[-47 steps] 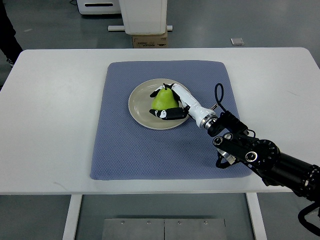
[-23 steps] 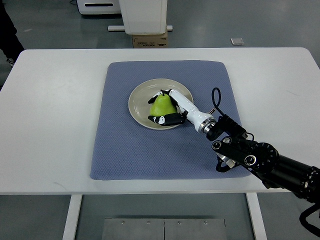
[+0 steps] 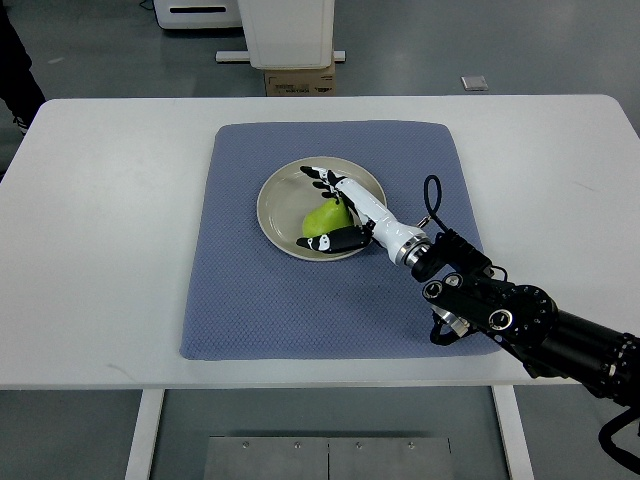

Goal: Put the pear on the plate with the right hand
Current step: 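Lower the pear onto the plate center with the right hand, then open the right hand's fingers to release the pear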

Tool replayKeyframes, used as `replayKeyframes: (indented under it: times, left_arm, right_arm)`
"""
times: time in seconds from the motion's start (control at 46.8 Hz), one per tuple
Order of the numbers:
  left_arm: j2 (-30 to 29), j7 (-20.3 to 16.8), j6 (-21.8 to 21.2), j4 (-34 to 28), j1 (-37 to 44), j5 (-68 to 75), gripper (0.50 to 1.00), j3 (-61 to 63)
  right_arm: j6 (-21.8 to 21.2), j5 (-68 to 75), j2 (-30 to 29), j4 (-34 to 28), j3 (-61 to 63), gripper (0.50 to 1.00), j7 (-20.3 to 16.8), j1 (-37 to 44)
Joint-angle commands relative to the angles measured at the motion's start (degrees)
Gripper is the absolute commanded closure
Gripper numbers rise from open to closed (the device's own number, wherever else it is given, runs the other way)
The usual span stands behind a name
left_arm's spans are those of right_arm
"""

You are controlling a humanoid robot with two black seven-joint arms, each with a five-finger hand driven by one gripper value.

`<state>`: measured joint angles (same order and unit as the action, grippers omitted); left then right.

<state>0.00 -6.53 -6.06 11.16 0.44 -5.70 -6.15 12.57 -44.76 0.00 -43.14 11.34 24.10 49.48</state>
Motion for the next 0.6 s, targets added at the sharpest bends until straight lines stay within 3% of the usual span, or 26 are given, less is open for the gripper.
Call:
replayKeyframes:
  times: [0.0, 0.192, 0.577]
  left_arm:
    - [0.0, -0.06, 0.0, 0.0, 0.0, 0.08, 0.5, 0.0]
    - [0.0, 0.03, 0.0, 0.0, 0.0, -0.01, 0.5, 0.0]
    - [0.0, 0.03, 0.0, 0.0, 0.0, -0.01, 0.5, 0.0]
  right_arm:
    - [0.0, 0.02, 0.0, -0.1, 0.0, 0.551, -0.02, 0.0]
    - [0.09, 0.02, 0.0, -0.63, 0.0, 0.511, -0.02, 0.18]
    - [0.0, -0.07, 0.0, -0.63, 0.0, 0.502, -0.1, 0.7]
